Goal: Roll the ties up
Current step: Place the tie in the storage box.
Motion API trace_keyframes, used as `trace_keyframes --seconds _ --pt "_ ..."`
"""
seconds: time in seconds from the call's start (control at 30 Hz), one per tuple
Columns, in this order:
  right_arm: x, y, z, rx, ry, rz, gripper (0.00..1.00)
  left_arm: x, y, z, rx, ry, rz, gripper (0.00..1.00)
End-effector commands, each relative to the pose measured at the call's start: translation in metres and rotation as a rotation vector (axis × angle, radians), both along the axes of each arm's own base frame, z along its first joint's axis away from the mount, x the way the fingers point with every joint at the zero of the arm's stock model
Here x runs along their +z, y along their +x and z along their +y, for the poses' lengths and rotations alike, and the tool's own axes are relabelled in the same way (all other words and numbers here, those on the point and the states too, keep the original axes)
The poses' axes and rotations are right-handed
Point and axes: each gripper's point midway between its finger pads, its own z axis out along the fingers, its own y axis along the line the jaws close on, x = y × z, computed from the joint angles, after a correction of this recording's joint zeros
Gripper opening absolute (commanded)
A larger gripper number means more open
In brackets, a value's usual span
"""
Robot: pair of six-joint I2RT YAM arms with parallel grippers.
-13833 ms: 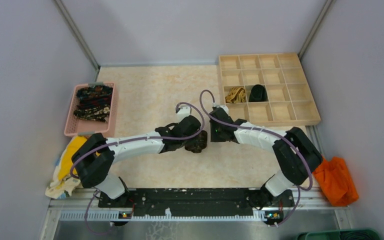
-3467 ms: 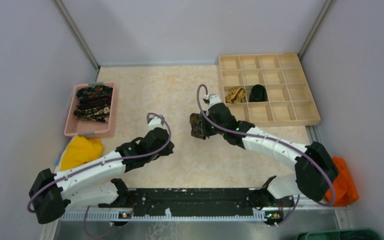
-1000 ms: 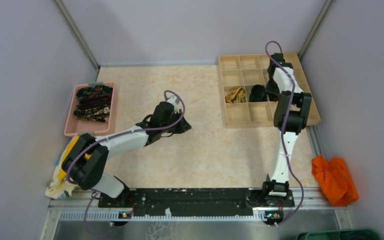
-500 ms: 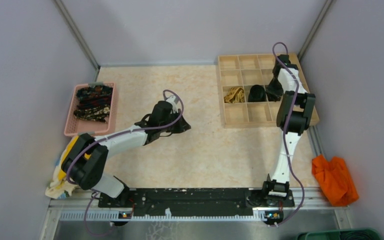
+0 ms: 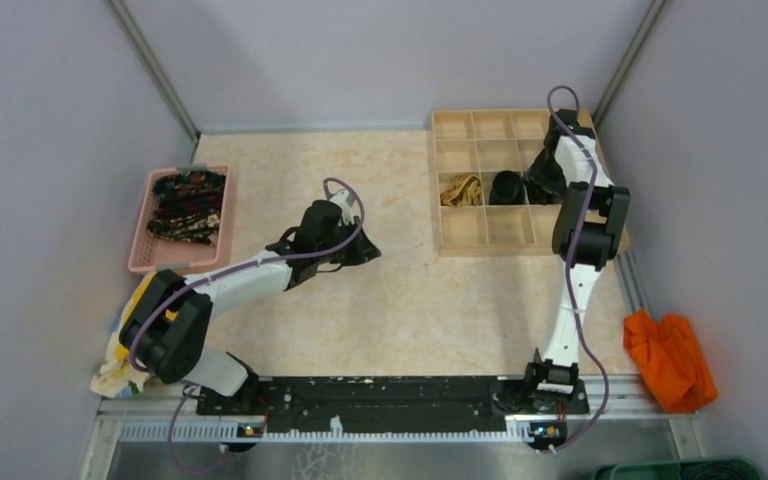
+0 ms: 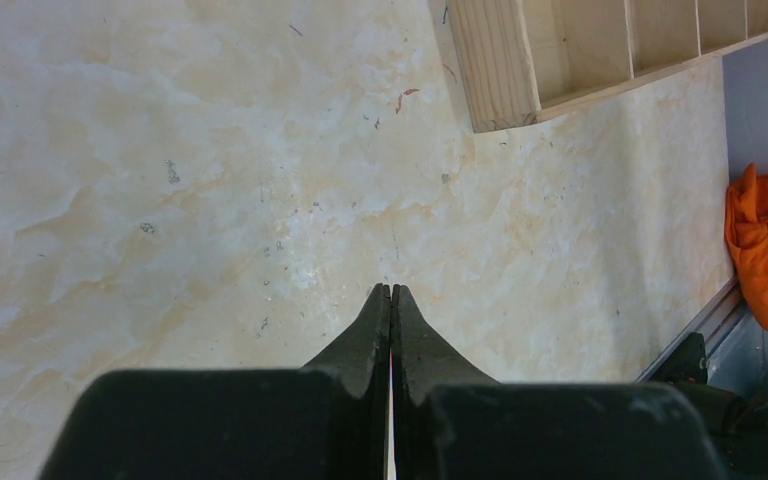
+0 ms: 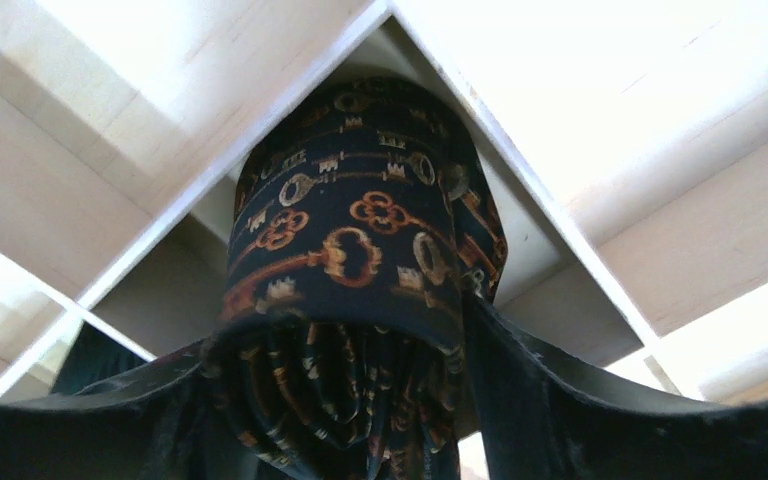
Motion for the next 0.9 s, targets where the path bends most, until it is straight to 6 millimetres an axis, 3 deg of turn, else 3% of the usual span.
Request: trace_keyframes --seconds 0.0,0.1,0.2,0.27,0.4,0.47,0.87 --pt "0.037 0.009 0.022 0.027 0.057 -0.072 0.71 0.005 0.001 -0.003 -0.02 -0.026 -0.004 0.0" --pt "0.061 0.015 0.022 0.032 0.052 -0.119 0.72 0.006 0.002 -0.004 -0.023 -0.033 -0.006 0.0" --pt "0.078 0.017 0.02 0.037 0.039 -0.143 0.81 0.005 0.002 -0.005 -0.024 -0.036 -0.002 0.0" --pt "0.082 0.017 0.019 0.045 0.035 -0.142 0.87 0.004 0.002 -0.006 -0.025 -0.034 0.004 0.0" --pt "0.088 0.013 0.016 0.045 0.012 -0.133 0.88 0.002 0.003 -0.007 -0.028 -0.034 0.01 0.0" --pt "0.102 0.012 0.01 0.032 -0.034 -0.166 0.88 0.001 0.003 -0.007 -0.032 -0.032 0.013 0.0" --pt "0.223 0.005 0.014 0.083 -0.155 -0.485 0.9 -0.003 0.006 -0.01 -0.037 -0.025 0.024 0.0"
